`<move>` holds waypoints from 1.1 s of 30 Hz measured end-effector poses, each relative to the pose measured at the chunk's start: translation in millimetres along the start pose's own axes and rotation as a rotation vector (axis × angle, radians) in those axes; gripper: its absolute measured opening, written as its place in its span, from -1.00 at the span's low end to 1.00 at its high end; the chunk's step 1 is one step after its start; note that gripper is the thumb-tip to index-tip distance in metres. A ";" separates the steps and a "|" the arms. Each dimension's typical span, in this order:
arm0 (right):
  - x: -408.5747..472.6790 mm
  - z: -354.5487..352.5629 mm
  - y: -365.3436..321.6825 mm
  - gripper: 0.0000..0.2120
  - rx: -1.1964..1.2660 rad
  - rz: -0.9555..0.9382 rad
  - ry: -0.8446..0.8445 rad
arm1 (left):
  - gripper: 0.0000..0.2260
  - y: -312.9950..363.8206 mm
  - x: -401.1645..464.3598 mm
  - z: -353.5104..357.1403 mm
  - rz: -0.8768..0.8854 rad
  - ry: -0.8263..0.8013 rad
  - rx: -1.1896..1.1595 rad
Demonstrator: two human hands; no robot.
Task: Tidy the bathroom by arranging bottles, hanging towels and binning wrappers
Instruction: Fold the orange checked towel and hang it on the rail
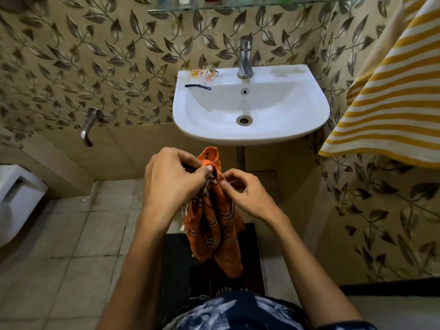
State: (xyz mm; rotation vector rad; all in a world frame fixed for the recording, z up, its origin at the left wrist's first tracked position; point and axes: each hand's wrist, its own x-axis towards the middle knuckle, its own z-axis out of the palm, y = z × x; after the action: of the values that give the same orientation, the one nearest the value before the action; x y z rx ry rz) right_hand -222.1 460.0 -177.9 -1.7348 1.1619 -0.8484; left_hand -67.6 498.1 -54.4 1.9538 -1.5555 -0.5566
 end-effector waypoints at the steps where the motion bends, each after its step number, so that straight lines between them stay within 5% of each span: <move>1: -1.2 1.4 0.2 -0.86 -0.016 -0.005 0.018 | -0.93 -0.5 -1.2 0.0 -0.003 0.007 -0.005; 8: -8.3 1.1 -12.1 -0.64 -0.006 -0.093 0.184 | -0.90 1.6 -5.2 -2.9 -0.017 0.055 -0.056; 12: -8.9 -1.9 -12.0 -0.93 -0.131 -0.079 0.340 | -0.89 1.8 -10.0 -2.7 -0.026 0.052 -0.068; 14: -9.1 -2.5 -10.1 -0.81 -0.179 -0.070 0.389 | -0.88 2.8 -12.7 -2.5 -0.026 0.046 -0.074; 22: -15.6 -9.7 19.5 -0.72 -0.277 0.222 0.491 | -0.91 1.5 -19.6 -7.3 -0.068 0.088 -0.098; 26: -22.4 -21.9 18.6 -0.83 -0.302 0.294 0.346 | -0.90 -7.2 -17.6 -7.7 -0.131 0.047 -0.068; 33: -22.7 -17.6 -11.3 -0.39 -0.103 0.153 0.057 | -0.38 -10.7 -16.8 6.3 -0.211 -0.232 0.044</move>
State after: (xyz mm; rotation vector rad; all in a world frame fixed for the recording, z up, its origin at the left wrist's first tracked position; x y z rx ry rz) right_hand -241.0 478.6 -162.2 -1.6885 1.3790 -0.7602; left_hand -67.7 515.0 -66.7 2.1654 -1.5158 -0.8697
